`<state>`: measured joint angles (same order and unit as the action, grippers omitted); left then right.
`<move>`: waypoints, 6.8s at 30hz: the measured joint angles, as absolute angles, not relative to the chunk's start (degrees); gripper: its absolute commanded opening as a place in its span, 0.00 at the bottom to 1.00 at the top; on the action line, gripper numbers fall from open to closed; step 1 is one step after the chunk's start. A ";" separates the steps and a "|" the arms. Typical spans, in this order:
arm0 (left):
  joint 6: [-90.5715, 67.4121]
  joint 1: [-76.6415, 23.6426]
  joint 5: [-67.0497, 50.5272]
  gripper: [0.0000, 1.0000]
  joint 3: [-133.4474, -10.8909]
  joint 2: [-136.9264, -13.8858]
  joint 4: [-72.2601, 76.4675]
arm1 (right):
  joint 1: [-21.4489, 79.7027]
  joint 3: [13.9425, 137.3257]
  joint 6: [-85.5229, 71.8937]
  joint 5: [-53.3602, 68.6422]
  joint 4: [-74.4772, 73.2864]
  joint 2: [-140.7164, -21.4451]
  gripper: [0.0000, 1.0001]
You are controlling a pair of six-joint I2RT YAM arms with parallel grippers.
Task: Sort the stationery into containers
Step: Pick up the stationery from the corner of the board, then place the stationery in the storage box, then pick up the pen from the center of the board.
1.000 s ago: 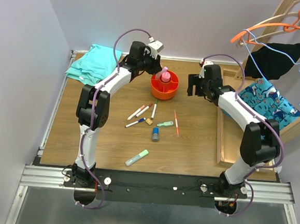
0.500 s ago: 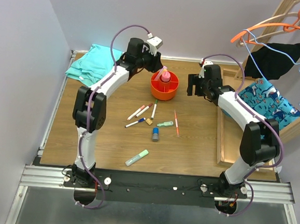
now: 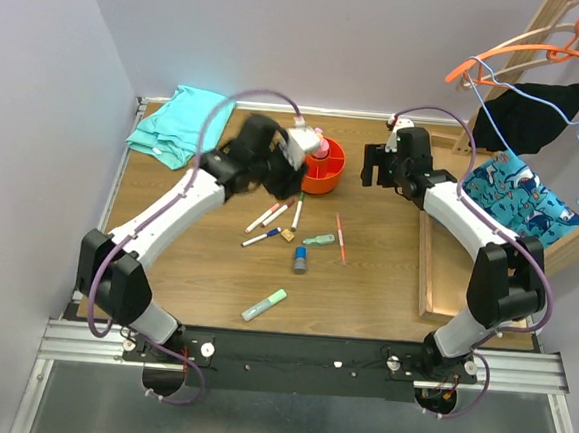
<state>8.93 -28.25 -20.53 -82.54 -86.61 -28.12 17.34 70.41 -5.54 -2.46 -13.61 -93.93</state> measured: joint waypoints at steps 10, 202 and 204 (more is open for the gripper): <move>9.30 -39.72 -13.82 0.63 -69.93 -90.48 -44.62 | 17.34 68.99 -5.96 -0.45 -13.43 -93.69 0.89; 12.34 -24.51 -11.11 0.39 -93.58 -120.79 -48.34 | 15.75 62.63 -7.92 2.52 -8.38 -87.74 0.88; 12.12 -24.51 -10.87 0.39 -93.12 -120.79 -47.88 | 15.75 62.50 -7.92 2.52 -8.16 -87.74 0.88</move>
